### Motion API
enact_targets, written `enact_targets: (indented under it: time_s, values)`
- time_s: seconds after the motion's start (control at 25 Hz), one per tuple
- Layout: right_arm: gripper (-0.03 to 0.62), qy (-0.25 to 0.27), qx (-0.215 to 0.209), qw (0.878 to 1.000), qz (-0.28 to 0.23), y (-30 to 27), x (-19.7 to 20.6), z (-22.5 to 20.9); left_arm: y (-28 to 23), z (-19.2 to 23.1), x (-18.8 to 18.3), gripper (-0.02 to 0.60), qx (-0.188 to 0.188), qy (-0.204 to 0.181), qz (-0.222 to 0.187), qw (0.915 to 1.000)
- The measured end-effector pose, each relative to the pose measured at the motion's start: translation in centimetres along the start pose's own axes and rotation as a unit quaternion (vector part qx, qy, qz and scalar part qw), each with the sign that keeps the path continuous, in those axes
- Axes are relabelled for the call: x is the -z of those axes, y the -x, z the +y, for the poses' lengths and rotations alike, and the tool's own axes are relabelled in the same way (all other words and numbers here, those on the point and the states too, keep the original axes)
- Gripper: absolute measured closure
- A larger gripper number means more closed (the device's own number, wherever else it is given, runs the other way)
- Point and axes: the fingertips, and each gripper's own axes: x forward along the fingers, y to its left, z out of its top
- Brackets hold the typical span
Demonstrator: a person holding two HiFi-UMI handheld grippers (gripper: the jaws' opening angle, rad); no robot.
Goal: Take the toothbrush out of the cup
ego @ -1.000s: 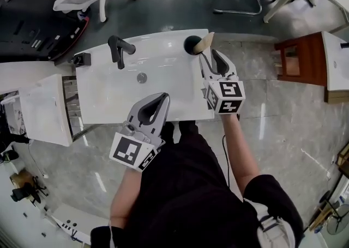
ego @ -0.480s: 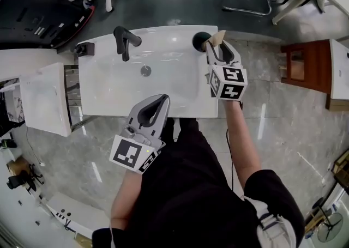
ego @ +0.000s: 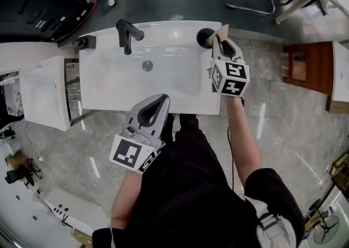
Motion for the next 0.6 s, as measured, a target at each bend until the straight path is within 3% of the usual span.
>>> enact_targets:
  time_s: [0.6]
  values:
    - [0.545,0.001,0.012,0.999,-0.034,1.0,-2.5,0.7,1.9,1.5,0.3,0.568,-0.003,0.005,-0.008,1.0]
